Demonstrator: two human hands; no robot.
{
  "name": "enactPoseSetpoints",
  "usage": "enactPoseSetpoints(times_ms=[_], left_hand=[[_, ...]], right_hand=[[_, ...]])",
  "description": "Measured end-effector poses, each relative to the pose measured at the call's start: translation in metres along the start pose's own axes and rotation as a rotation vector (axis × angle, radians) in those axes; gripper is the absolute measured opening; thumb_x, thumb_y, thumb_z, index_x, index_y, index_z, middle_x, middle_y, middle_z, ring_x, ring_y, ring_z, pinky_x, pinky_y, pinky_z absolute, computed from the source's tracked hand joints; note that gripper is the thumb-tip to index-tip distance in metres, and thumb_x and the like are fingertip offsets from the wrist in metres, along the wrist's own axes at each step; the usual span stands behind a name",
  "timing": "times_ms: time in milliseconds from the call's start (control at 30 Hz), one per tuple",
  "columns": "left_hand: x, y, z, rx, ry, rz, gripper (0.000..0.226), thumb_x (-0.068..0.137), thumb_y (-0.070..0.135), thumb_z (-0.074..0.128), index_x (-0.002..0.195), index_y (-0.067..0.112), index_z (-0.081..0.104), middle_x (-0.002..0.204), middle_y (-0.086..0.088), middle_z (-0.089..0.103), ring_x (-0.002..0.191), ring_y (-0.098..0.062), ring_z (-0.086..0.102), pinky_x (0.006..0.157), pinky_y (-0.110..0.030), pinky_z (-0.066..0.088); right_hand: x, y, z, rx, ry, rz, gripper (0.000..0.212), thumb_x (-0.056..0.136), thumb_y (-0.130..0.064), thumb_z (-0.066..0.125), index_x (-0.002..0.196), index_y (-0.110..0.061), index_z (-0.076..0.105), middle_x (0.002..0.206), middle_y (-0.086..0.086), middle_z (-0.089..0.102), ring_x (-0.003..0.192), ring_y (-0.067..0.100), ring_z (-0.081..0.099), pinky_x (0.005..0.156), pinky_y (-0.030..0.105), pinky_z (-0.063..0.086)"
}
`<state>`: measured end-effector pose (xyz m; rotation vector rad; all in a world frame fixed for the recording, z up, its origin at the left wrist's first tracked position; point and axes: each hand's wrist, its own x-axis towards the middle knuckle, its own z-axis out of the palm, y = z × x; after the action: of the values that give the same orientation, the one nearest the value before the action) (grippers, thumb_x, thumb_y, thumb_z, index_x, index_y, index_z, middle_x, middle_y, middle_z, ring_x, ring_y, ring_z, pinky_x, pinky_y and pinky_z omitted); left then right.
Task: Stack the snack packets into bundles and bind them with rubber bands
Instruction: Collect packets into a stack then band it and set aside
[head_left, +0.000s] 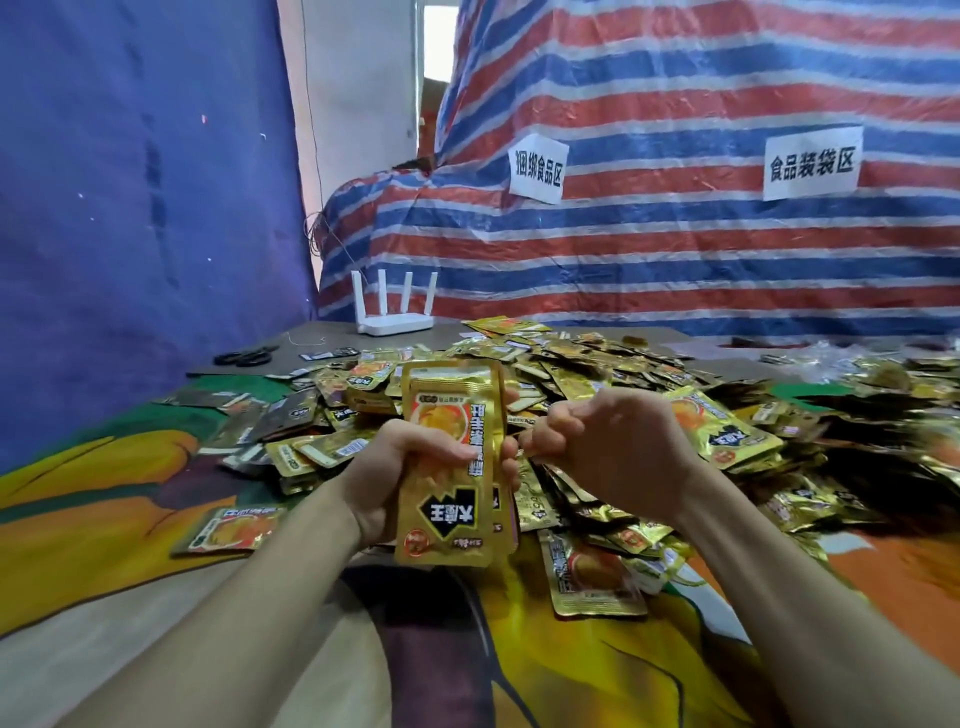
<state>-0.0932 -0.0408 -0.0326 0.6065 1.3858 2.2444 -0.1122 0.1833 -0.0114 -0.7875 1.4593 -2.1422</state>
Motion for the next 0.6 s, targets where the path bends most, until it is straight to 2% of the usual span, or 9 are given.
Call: enactPoseSetpoints(times_ms=[67,133,200,267,333,400,467,533,600], left_hand=[[0.000,-0.001,0.002,-0.029,-0.019,0.031,0.049,0.063,0.003,0.080,0.111,0.005,0.075,0.101,-0.016,0.072,0.093,-0.031,0.072,0.086,-0.048,0.058],[-0.001,-0.001,0.003,-0.076,-0.020,0.072,0.052,0.061,0.002,0.080,0.113,0.003,0.073,0.101,-0.015,0.070,0.091,-0.031,0.071,0.084,-0.048,0.058],[0.000,-0.002,0.003,-0.113,-0.021,0.097,0.049,0.067,-0.002,0.071,0.116,0.004,0.072,0.100,-0.016,0.069,0.090,-0.031,0.070,0.084,-0.047,0.059],[0.001,-0.004,0.001,-0.079,0.017,0.069,0.040,0.072,0.001,0.062,0.110,0.004,0.075,0.098,-0.014,0.071,0.089,-0.030,0.071,0.083,-0.046,0.059],[0.003,-0.005,-0.001,-0.010,0.099,0.018,0.031,0.070,0.003,0.063,0.097,0.004,0.078,0.094,-0.015,0.073,0.085,-0.031,0.073,0.077,-0.044,0.060],[0.004,-0.005,-0.002,0.058,0.186,-0.001,0.027,0.068,0.001,0.065,0.089,0.008,0.081,0.090,-0.017,0.075,0.078,-0.033,0.074,0.070,-0.044,0.061],[0.006,-0.005,-0.002,0.103,0.283,-0.007,0.026,0.066,-0.001,0.067,0.084,0.009,0.081,0.090,-0.018,0.075,0.076,-0.035,0.074,0.073,-0.048,0.062],[0.011,-0.005,0.000,0.113,0.418,0.013,0.025,0.068,0.003,0.066,0.089,0.007,0.080,0.102,-0.021,0.072,0.087,-0.038,0.071,0.093,-0.057,0.056],[0.015,-0.004,0.002,0.061,0.564,0.092,0.027,0.072,0.004,0.064,0.096,0.004,0.077,0.114,-0.023,0.070,0.100,-0.039,0.069,0.103,-0.058,0.049]], right_hand=[[-0.001,-0.001,0.003,0.166,-0.067,-0.050,0.019,0.073,-0.015,0.040,0.059,-0.012,0.052,0.060,0.007,0.047,0.073,0.030,0.055,0.090,0.043,0.050],[-0.001,-0.002,0.007,0.286,-0.085,-0.107,0.026,0.077,-0.012,0.040,0.065,-0.009,0.062,0.054,0.000,0.045,0.059,0.021,0.054,0.080,0.040,0.058],[0.001,-0.001,0.008,0.303,-0.050,-0.134,0.036,0.082,-0.007,0.040,0.084,-0.004,0.076,0.052,-0.005,0.046,0.046,0.010,0.047,0.071,0.032,0.059],[0.005,0.001,0.009,0.218,0.004,-0.126,0.038,0.086,-0.003,0.047,0.110,-0.006,0.076,0.061,-0.005,0.059,0.039,0.004,0.046,0.057,0.025,0.057],[0.008,0.005,0.010,0.064,0.036,-0.097,0.035,0.089,-0.003,0.055,0.118,-0.012,0.074,0.093,0.004,0.076,0.047,0.008,0.060,0.051,0.024,0.056],[0.010,0.008,0.009,-0.054,0.063,-0.074,0.032,0.089,-0.006,0.062,0.115,-0.017,0.077,0.115,0.013,0.074,0.066,0.019,0.071,0.053,0.027,0.060],[0.010,0.010,0.007,-0.123,0.097,-0.076,0.036,0.083,-0.012,0.072,0.119,-0.016,0.074,0.120,0.018,0.071,0.080,0.024,0.073,0.057,0.033,0.062],[0.010,0.012,0.004,-0.214,0.162,-0.080,0.050,0.077,-0.018,0.079,0.125,-0.013,0.069,0.118,0.019,0.072,0.092,0.027,0.073,0.060,0.036,0.062],[0.011,0.016,0.005,-0.318,0.242,-0.085,0.062,0.071,-0.022,0.083,0.129,-0.011,0.066,0.113,0.016,0.075,0.101,0.028,0.074,0.061,0.039,0.063]])
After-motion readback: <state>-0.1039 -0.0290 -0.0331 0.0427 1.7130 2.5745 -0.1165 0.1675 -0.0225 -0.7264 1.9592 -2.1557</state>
